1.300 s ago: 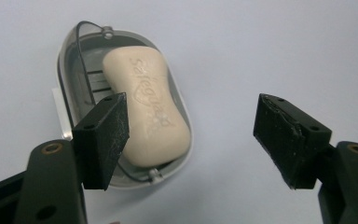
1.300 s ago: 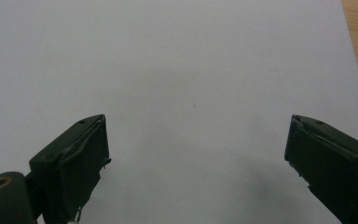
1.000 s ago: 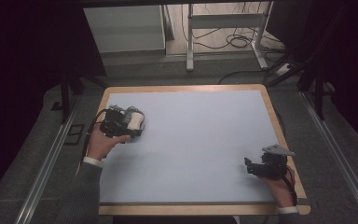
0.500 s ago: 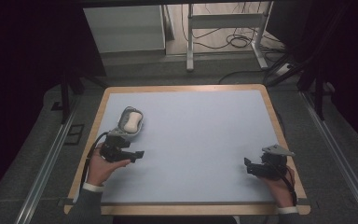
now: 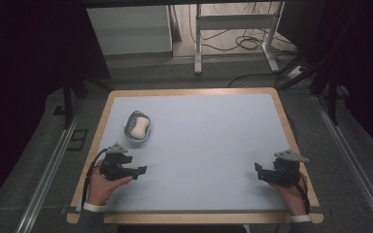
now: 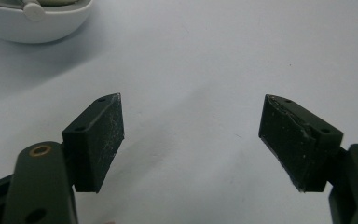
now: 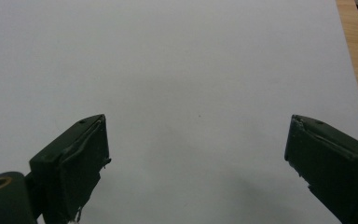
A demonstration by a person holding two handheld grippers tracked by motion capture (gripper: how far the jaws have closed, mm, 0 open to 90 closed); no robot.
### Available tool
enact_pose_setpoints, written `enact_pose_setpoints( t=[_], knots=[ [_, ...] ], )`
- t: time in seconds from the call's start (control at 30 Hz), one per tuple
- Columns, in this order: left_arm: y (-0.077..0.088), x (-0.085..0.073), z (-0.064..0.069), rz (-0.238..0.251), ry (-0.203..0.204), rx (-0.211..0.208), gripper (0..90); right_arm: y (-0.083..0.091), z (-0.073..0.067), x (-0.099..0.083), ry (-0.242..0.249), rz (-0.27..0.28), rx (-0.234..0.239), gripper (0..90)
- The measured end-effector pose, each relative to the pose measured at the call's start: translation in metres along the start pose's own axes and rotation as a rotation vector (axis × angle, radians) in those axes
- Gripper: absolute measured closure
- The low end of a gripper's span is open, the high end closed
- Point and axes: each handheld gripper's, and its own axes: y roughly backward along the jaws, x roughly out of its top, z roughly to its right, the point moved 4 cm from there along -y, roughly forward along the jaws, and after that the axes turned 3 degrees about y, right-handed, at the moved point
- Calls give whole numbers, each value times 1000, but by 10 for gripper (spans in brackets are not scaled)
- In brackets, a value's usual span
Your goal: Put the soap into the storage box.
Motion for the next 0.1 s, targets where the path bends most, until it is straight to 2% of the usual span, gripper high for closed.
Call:
enact_pose_setpoints(
  t=[0.1],
  knots=[
    [0,0,0,4,2,-3,216,-1,-1,1,8,1,1,62]
  ],
)
